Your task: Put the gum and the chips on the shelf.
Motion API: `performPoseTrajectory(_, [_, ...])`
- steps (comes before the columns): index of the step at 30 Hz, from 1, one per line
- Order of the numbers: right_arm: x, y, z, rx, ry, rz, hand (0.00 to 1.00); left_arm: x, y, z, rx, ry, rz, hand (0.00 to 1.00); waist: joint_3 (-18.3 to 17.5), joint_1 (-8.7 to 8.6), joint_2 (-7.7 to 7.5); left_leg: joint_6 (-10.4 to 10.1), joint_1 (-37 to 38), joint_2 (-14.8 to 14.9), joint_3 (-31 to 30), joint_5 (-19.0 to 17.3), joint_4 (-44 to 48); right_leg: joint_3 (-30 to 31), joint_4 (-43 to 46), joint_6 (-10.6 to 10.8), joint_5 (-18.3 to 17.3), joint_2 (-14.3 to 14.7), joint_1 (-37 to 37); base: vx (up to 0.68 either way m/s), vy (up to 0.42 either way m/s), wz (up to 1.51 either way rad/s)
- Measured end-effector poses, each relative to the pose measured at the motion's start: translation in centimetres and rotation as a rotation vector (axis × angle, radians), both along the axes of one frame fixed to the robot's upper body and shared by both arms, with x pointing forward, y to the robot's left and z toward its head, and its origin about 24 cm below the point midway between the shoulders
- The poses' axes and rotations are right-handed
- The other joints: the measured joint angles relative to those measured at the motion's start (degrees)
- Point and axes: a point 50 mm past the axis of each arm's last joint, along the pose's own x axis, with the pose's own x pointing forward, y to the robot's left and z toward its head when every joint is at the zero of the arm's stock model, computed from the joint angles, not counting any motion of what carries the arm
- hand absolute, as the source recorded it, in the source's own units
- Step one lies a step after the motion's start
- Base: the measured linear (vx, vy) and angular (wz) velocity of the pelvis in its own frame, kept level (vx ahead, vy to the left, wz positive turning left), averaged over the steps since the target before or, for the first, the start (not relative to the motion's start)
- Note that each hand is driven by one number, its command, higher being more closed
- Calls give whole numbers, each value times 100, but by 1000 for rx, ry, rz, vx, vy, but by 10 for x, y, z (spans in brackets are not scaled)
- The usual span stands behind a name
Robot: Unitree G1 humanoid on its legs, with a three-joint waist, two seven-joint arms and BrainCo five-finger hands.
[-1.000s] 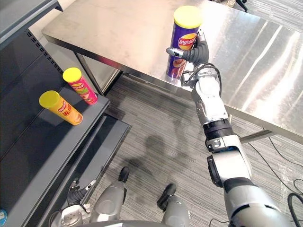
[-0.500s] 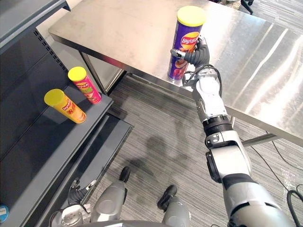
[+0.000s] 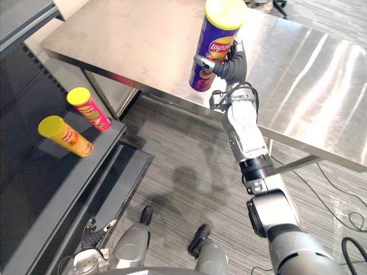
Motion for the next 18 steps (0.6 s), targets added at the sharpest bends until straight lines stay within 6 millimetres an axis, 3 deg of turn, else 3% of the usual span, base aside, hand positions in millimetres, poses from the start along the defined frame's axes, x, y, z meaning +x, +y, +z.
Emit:
performPoseTrajectory(4, [-17,-15,-20,25,14,-10,100,-4,11,0,40,23,-4,0,-199,-192,-263,-49,96,103,177,-54,-40,233,-321,-39,163,240,54,23,-23,-31])
performPoseTrajectory(6, [-24,-21,-31,22,37,-8,100,-9,15,-3,49,45,7,0,-303,-295,-312,-47,104,125,204,-61,-79,299,-471,-47,260,332,70,21,-27,-26])
performPoseTrajectory(12, [-52,-38,-63,5,104,8,100,-20,18,-8,54,90,30,0,-597,-575,-299,-17,217,164,427,-131,-130,534,-899,-43,501,466,190,21,4,-23])
performPoseTrajectory(18, [-71,-54,-87,12,177,-13,100,-24,17,-9,61,103,27,0,-844,-690,-210,-10,351,159,502,-137,-243,607,-986,-41,517,486,262,35,5,-6])
